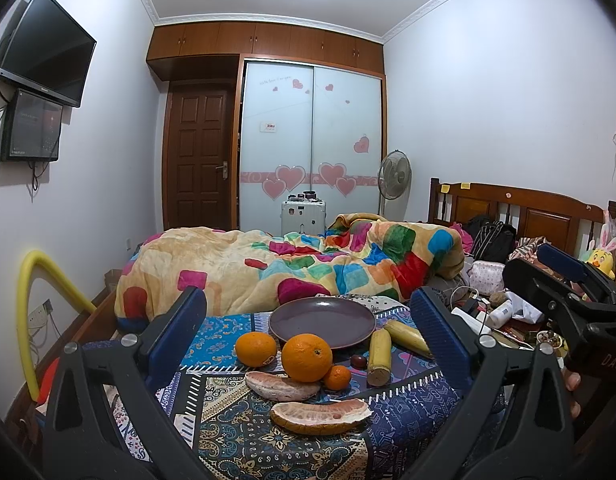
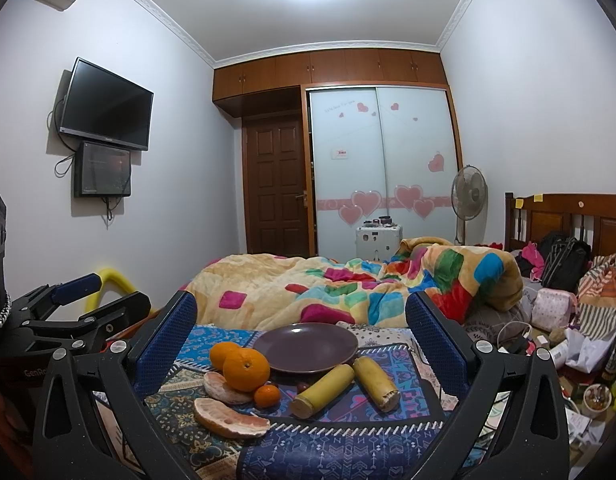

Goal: Organize fruits

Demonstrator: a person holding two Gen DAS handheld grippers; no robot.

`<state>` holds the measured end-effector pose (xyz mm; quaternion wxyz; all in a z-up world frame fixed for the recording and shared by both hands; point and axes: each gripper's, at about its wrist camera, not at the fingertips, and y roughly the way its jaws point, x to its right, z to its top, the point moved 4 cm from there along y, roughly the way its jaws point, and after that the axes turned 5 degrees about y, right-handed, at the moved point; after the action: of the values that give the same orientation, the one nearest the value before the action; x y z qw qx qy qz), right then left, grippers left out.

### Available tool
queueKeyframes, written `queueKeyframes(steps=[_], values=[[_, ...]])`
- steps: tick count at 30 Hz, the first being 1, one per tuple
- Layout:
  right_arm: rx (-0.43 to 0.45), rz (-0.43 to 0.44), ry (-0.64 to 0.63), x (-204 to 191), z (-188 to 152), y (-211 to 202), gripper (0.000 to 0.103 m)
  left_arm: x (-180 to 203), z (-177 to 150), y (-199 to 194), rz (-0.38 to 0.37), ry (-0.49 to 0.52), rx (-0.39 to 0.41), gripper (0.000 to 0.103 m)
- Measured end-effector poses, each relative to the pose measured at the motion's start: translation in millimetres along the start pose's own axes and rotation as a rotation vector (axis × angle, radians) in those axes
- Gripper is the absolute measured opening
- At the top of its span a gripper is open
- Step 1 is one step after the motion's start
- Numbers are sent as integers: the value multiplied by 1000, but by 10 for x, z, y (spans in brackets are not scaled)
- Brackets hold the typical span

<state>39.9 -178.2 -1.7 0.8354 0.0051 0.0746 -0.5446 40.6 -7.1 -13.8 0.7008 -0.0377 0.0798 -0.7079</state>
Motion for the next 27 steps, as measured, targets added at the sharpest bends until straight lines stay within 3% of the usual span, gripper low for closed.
queueKeyframes(steps=[10,16,27], values=[[-10,-13,0,-18,-2,26,103,7,-23,36,1,-2,-9,103],[-68,-40,10,87,-68,239,103,0,-84,229,2,12,-50,103],[-251,-123,-56,557,-350,805,103,-144,-392,1034,-20,2,-270,103]])
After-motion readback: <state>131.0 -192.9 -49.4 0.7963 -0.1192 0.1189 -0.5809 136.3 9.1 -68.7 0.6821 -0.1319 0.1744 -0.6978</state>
